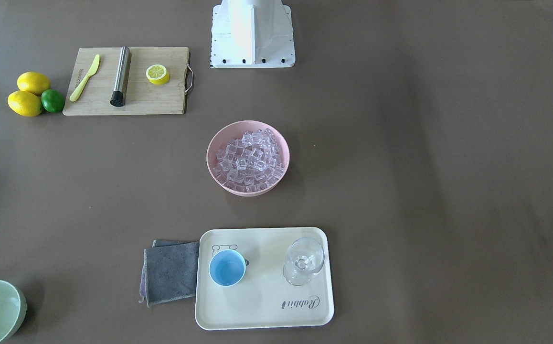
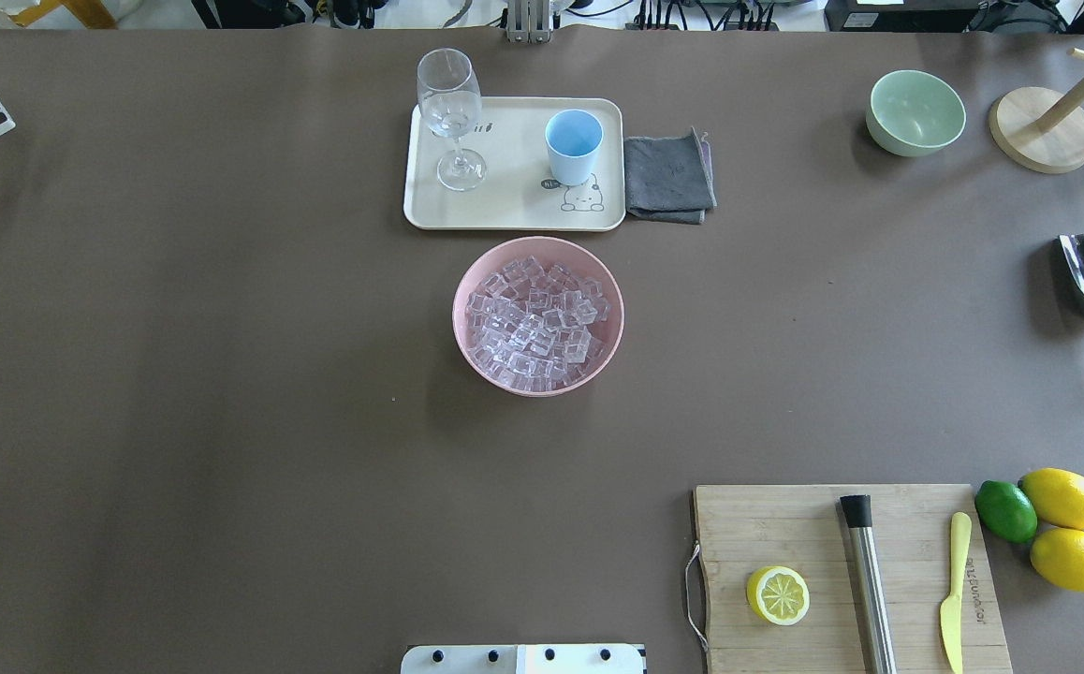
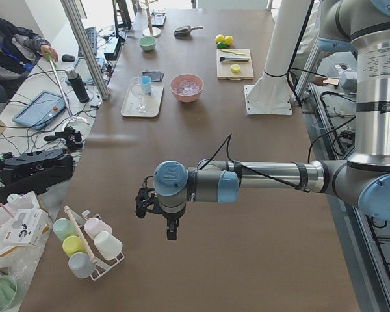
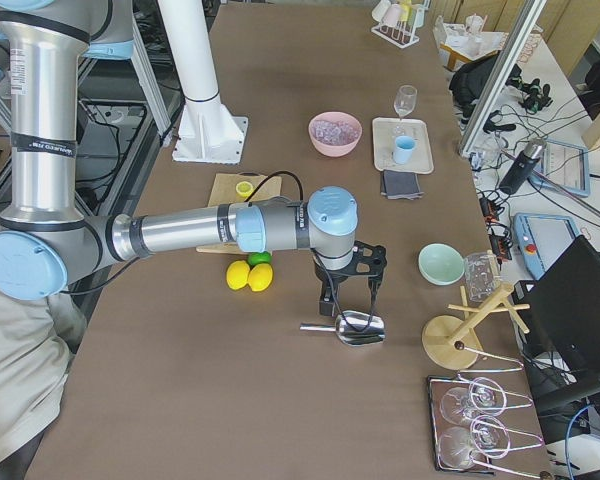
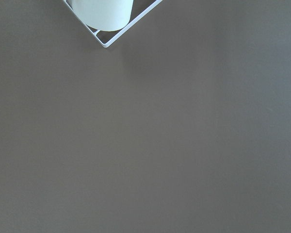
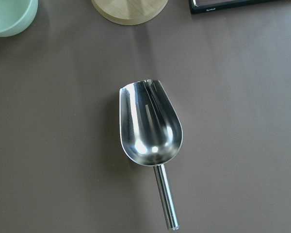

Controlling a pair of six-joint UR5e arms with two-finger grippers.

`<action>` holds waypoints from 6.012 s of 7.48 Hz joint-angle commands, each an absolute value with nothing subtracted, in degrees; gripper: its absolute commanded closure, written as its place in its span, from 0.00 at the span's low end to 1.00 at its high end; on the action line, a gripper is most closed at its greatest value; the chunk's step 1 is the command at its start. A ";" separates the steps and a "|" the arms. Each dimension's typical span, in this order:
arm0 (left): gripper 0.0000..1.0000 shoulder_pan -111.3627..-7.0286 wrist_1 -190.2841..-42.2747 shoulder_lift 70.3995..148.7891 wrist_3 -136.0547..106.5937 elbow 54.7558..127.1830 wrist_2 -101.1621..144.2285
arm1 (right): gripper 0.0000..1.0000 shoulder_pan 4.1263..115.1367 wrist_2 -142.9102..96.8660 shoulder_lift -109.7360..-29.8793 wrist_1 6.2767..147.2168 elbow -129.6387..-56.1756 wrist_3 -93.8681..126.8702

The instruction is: Put ice in cup with scoop

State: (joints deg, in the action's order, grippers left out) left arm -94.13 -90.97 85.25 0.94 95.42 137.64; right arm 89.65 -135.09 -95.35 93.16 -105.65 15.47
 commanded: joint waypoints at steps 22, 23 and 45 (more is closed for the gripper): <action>0.02 -88.25 -94.92 86.22 3.42 95.89 138.08 | 0.00 82.47 -136.60 -98.70 82.81 -96.59 15.20; 0.01 -87.29 -95.79 86.39 3.51 96.15 138.16 | 0.00 80.35 -135.02 -98.70 82.62 -96.50 15.55; 0.01 -42.89 -150.70 106.07 5.79 84.85 126.04 | 1.00 72.16 -136.67 -95.26 68.38 -82.78 21.71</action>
